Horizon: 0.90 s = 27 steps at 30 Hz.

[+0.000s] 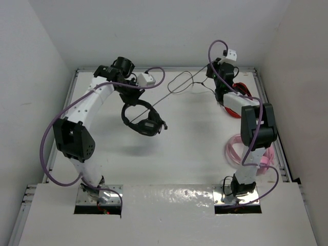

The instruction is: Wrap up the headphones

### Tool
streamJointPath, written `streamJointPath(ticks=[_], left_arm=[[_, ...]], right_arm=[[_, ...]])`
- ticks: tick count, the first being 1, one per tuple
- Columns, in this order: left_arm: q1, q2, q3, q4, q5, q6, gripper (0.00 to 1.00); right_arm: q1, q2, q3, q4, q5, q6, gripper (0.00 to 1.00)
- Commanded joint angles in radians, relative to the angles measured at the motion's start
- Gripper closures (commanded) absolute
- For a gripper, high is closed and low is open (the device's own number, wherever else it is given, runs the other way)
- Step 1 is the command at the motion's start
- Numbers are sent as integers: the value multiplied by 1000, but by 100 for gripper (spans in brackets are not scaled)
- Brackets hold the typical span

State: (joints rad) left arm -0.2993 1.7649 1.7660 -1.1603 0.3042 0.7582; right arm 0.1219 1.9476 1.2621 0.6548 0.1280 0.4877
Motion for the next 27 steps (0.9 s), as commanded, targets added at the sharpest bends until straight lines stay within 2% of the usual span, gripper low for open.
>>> streamJointPath(ticks=[1,5,11,14,18,19,20,21,23,24,26,27], left_arm=[[-15,-97,41,-46,130,41,100],[-14,-139,62,-15,188,-6,100],[-14,-145,174,-50,308,-82,100],[3,-136,243,-32,389,-161,100],[101,-82,349,80,573,-390,100],[159,-73,361,123,607,-452,100],[193,-62,362,251,636,-526,100],[225,-58,349,333,695,-707,100],[301,-48,302,497,737,-906,100],[339,-38,291,628,725,-1062,100],[384,-13,312,692,664,-1143,100],[391,-4,332,680,554,-1157,100]], right_arm=[[-41,7,74,-36,9,-29,100],[-42,39,100,-78,-1,-29,100],[-36,97,143,-139,-74,-8,100],[22,96,105,-139,-90,-34,100],[97,77,31,-109,-125,-47,100],[116,57,4,-92,-125,-44,100],[155,47,-51,-77,-125,-46,100],[177,34,-79,-45,-125,-41,100],[253,-11,-162,-18,-159,-41,100],[281,-27,-187,5,-163,-40,100],[374,-77,-254,28,-200,-47,100],[405,-94,-273,43,-205,-51,100]])
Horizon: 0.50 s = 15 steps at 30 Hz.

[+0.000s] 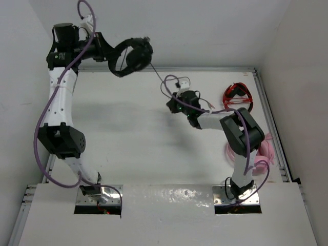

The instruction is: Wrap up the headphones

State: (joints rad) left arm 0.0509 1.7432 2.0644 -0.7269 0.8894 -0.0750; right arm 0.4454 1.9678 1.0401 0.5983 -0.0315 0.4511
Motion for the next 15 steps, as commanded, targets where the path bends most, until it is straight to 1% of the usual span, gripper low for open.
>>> streamJointPath(ticks=[1,2,3,4,5,6,7,8,9,10,11,12,13,14,15], left_arm=[[47,30,60,221,-105,-319,100],[50,51,81,166,-175,-315,100],[50,61,115,140,-310,-304,100],[50,70,120,111,-369,-287,100],[49,75,120,97,-423,-287,100],[49,76,117,89,-511,-264,100],[47,79,99,83,-550,-247,100],[47,76,83,74,-585,-237,100],[47,73,65,76,-634,-214,100],[46,72,18,80,-651,-203,100],[44,64,-10,92,-665,-178,100],[38,59,-41,101,-705,-164,100],[30,53,-103,109,-733,-146,100],[24,39,-137,130,-762,-108,100],[8,35,-168,139,-812,-83,100]], right_arm=[[116,-133,-67,104,-47,-17,100],[178,-151,-92,104,-57,-31,100],[208,-190,-98,91,-62,-38,100],[266,-207,-103,77,-77,-63,100],[294,-224,-97,55,-87,-80,100],[315,-254,-85,-25,-93,-95,100],[341,-262,-65,-78,-96,-106,100],[381,-264,-4,-135,-102,-133,100],[397,-262,38,-273,-140,-153,100],[426,-241,88,-355,-166,-175,100],[440,-224,204,-435,-189,-217,100],[452,-184,268,-601,-229,-241,100],[472,-163,337,-691,-249,-256,100],[480,-141,465,-763,-264,-282,100],[490,-109,521,-899,-284,-295,100]])
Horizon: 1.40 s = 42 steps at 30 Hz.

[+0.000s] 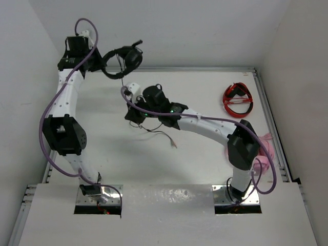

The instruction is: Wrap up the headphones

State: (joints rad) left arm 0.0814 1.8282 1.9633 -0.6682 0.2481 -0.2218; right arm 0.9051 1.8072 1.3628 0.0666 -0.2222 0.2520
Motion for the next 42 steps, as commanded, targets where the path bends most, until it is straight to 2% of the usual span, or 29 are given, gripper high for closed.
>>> streamJointPath(ticks=[1,2,4,6,7,10,11,14,17,19,20,22,24,25,26,27,28,29,35,38,42], left_arm=[[-34,-66,-126,99,-197,126,100],[-51,-73,-160,110,-281,159,100],[-115,-96,-236,142,-337,246,100],[-190,-145,-374,220,-438,418,100],[-212,-185,-473,276,-464,541,100],[-262,-233,-567,294,-477,677,100],[-265,-259,-587,274,-431,731,100],[-294,-308,-653,195,-357,844,100],[-345,-351,-685,133,-368,950,100],[-405,-391,-713,198,-435,972,100],[-431,-402,-736,237,-513,978,100],[-440,-403,-730,272,-546,1001,100],[-456,-399,-698,230,-508,1030,100],[-462,-400,-693,166,-444,1053,100],[-469,-403,-687,138,-408,1053,100],[-474,-400,-667,71,-326,1030,100],[-476,-394,-667,24,-325,1017,100],[-477,-386,-631,-16,-225,1003,100],[-526,-376,-549,-207,-15,944,100],[-554,-377,-505,-261,31,952,100],[-601,-377,-480,-281,33,928,100]], right_arm=[[31,63,285,-426,-97,-99,100],[29,67,318,-512,-94,-100,100],[31,69,378,-594,-54,-112,100],[29,50,397,-692,19,-129,100],[26,26,392,-718,132,-138,100],[14,-17,339,-786,336,-152,100],[11,-41,320,-804,570,-146,100],[-15,-60,272,-841,965,-169,100],[-46,-68,248,-856,1098,-227,100],[-60,-51,292,-901,1094,-223,100],[-64,-43,318,-960,1062,-209,100],[-74,-28,355,-985,1038,-180,100],[-81,-52,342,-931,1031,-194,100],[-83,-66,313,-894,1028,-236,100],[-86,-81,296,-804,1023,-261,100],[-90,-121,251,-684,983,-354,100],[-95,-144,222,-683,969,-396,100],[-103,-172,184,-540,942,-439,100],[-254,-347,-163,-20,631,-695,100],[-287,-318,-107,-8,520,-723,100],[-290,-244,42,-115,339,-605,96]])
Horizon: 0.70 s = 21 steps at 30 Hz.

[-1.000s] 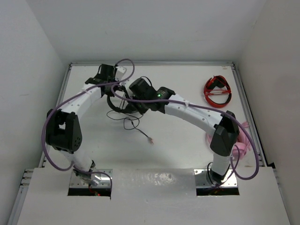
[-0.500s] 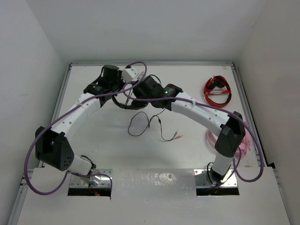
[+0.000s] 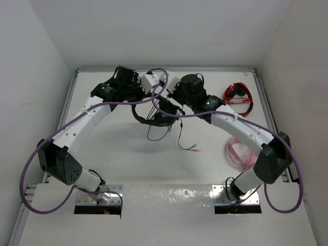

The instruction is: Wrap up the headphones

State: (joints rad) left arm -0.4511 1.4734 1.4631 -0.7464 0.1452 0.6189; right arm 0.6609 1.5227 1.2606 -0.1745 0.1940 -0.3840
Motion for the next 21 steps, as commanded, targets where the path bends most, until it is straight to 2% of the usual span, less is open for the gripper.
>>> streamJointPath(ticks=[1,3,4,6,7,8,11,16,21], left_arm=[[-75,-21,28,-199,148,55,100],[-75,-16,39,-168,160,-5,100],[-75,-15,49,-153,148,-101,100],[-61,2,77,-143,166,-213,100],[-28,8,113,-146,236,-244,100],[-6,22,134,-149,291,-277,100],[67,59,271,-201,440,-370,100],[74,64,382,-238,478,-398,100],[86,80,496,-248,444,-418,100]], right_arm=[[-46,56,169,104,-108,57,96],[-46,96,222,92,-154,136,96],[-46,105,232,83,-163,161,95],[-49,128,235,76,-191,209,88],[-50,134,229,69,-191,223,66],[-58,139,212,66,-220,235,60],[-92,140,154,81,-303,342,55],[-187,120,27,199,-455,500,46],[-274,143,-35,199,-680,565,33]])
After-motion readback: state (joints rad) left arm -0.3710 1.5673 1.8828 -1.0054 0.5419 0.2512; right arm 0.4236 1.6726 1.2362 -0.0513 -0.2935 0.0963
